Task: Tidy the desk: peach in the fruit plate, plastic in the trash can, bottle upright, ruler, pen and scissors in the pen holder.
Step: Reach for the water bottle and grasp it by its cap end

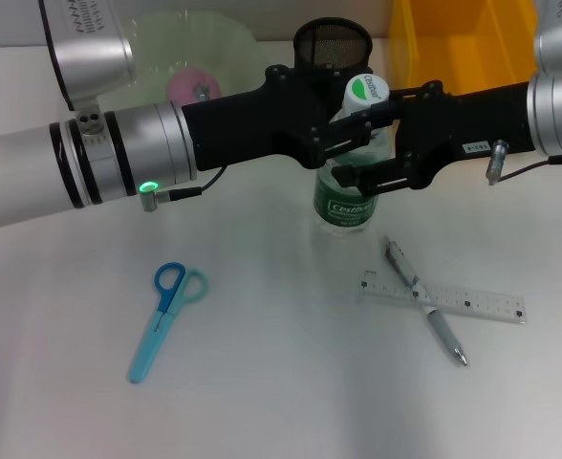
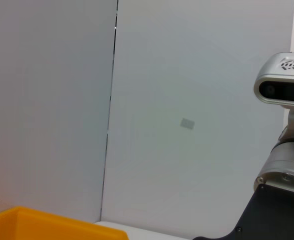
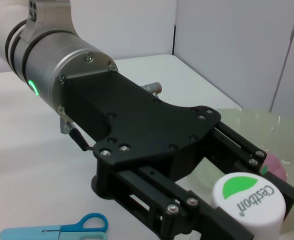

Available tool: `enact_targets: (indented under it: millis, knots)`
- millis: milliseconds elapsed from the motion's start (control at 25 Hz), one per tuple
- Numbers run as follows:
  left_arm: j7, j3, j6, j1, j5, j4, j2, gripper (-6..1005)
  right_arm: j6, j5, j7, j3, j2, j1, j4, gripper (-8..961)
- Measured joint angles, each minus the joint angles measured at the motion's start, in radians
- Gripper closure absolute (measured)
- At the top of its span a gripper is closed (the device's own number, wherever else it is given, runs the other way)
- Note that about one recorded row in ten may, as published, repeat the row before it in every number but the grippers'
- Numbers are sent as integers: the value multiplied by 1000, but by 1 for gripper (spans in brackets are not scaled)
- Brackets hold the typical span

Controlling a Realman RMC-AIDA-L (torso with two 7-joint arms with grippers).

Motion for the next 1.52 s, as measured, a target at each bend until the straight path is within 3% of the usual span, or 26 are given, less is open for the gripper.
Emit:
enact_targets:
  millis: [680,840,1280,1520]
  knots:
    - [25,-7,-11,17,-86,0,2,587,6,1,-25,2,0,-1,2,184]
    - [26,-3,-12,15,-86,1,2,737,24,1,-27,1,0,0,4,194]
    - [34,-11,-12,17,-93,1,2,893,40,1,-44,2,2,-1,7,332]
    - [42,-11,-12,21,-118,-3,2,890,52,1,-54,-8,2,-1,16,606]
